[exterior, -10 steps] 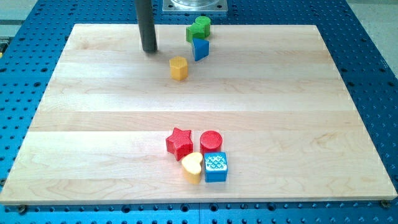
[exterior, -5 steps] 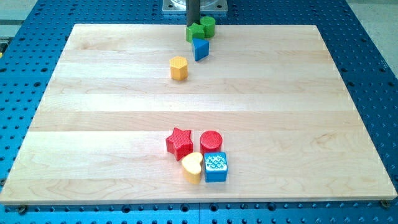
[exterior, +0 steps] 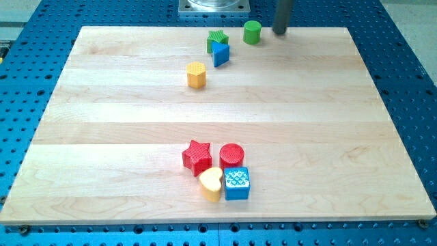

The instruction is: Push the yellow hexagon close to the red circle

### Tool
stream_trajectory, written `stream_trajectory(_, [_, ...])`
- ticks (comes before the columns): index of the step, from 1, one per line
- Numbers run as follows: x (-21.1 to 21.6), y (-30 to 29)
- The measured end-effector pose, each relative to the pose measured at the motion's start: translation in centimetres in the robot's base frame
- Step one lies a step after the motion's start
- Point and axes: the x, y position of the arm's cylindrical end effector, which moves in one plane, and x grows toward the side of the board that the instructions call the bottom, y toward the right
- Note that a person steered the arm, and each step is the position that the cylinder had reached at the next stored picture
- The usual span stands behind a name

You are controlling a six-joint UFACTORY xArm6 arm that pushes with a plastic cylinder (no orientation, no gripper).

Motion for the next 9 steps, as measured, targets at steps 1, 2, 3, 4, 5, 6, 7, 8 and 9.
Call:
stream_trajectory(1, [2.0,-4.2])
stream_trajectory(2, [0.7,-2.1])
stream_trajectory(3, [-1.1,-4.3])
stream_trajectory(4, [1.8,-8.1])
stream_trajectory(5, [2.3,-4.3])
stream_trajectory(6, [9.0,1.0])
stream_trajectory(7, [12.2,-5.0])
stream_trajectory(8, [12.2,-6.0])
stream_trajectory(9, [13.3,-9.1])
